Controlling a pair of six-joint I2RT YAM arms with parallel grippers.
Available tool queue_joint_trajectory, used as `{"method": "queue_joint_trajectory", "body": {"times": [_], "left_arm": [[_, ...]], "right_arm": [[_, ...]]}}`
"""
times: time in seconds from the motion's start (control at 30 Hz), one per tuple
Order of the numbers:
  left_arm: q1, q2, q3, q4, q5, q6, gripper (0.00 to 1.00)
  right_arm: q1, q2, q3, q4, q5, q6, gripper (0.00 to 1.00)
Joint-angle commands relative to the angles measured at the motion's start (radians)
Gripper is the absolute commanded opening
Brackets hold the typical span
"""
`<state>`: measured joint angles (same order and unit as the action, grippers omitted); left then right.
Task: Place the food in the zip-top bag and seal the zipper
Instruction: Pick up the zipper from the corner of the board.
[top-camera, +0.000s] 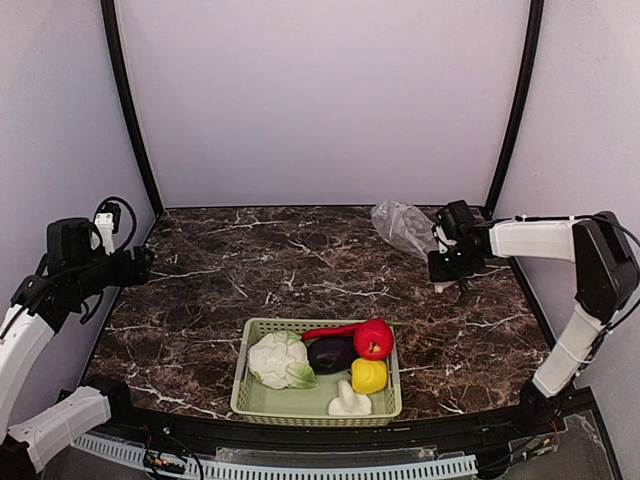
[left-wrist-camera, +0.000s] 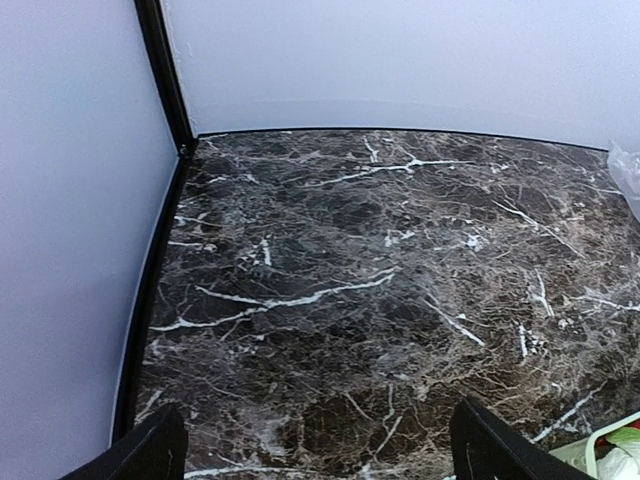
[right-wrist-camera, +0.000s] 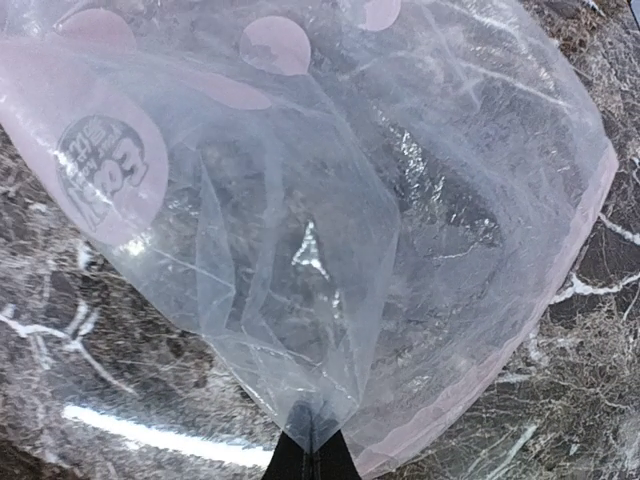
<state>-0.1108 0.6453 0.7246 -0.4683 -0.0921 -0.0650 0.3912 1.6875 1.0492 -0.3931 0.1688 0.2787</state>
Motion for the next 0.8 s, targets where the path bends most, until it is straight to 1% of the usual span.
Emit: {"method": "queue_joint_trajectory", "body": {"times": [0.0, 0.1, 0.2, 0.23, 0.27, 0.3, 0.33, 0.37, 0.4, 0.43, 0.47, 0.5, 0.53, 0.57, 0.63, 0.77], "left_arm": [[-0.028, 0.035, 0.059, -0.034, 0.194, -0.138, 0.91], [-0.083, 0.052, 0.11, -0.037, 0.231, -0.223, 0.91], [-0.186, 0.086, 0.14, -0.02, 0.231, -0.329, 0.9], [-0.207, 0.092, 0.144, 0.007, 0.234, -0.352, 0.9], [-0.255, 0.107, 0.144, 0.023, 0.234, -0.399, 0.9], [-0.278, 0.124, 0.142, 0.063, 0.231, -0.444, 0.9], [-0.333, 0.134, 0.141, 0.083, 0.229, -0.462, 0.9], [-0.36, 0.159, 0.143, 0.122, 0.217, -0.49, 0.9], [-0.421, 0.173, 0.149, 0.151, 0.207, -0.499, 0.9], [-0.485, 0.206, 0.167, 0.159, 0.182, -0.511, 0.9], [-0.517, 0.225, 0.193, 0.168, 0.168, -0.515, 0.9], [-0.58, 0.261, 0.207, 0.17, 0.134, -0.521, 0.9], [-0.612, 0.278, 0.231, 0.177, 0.119, -0.525, 0.9], [-0.67, 0.308, 0.24, 0.185, 0.089, -0.533, 0.9], [-0.746, 0.344, 0.254, 0.216, 0.054, -0.555, 0.9], [-0.836, 0.411, 0.245, 0.301, 0.044, -0.626, 0.89]], "right_arm": [[0.008, -0.121, 0.046, -0.04, -0.1, 0.039, 0.0], [0.008, -0.204, 0.071, -0.072, -0.211, 0.064, 0.0], [0.014, -0.277, 0.079, -0.073, -0.315, 0.108, 0.0], [0.019, -0.297, 0.081, -0.071, -0.345, 0.124, 0.0], [0.025, -0.315, 0.083, -0.069, -0.375, 0.151, 0.0], [0.035, -0.329, 0.086, -0.066, -0.392, 0.171, 0.0], [0.052, -0.342, 0.088, -0.064, -0.402, 0.189, 0.0], [0.066, -0.352, 0.089, -0.062, -0.41, 0.208, 0.0], [0.084, -0.359, 0.09, -0.058, -0.415, 0.225, 0.0], [0.1, -0.364, 0.093, -0.052, -0.421, 0.244, 0.0], [0.116, -0.367, 0.092, -0.046, -0.427, 0.263, 0.0], [0.134, -0.367, 0.093, -0.037, -0.432, 0.277, 0.0], [0.152, -0.364, 0.094, -0.025, -0.437, 0.294, 0.0], [0.173, -0.361, 0.097, -0.012, -0.439, 0.308, 0.0], [0.213, -0.34, 0.114, 0.008, -0.439, 0.333, 0.0], [0.307, -0.286, 0.167, 0.037, -0.416, 0.362, 0.0]]}}
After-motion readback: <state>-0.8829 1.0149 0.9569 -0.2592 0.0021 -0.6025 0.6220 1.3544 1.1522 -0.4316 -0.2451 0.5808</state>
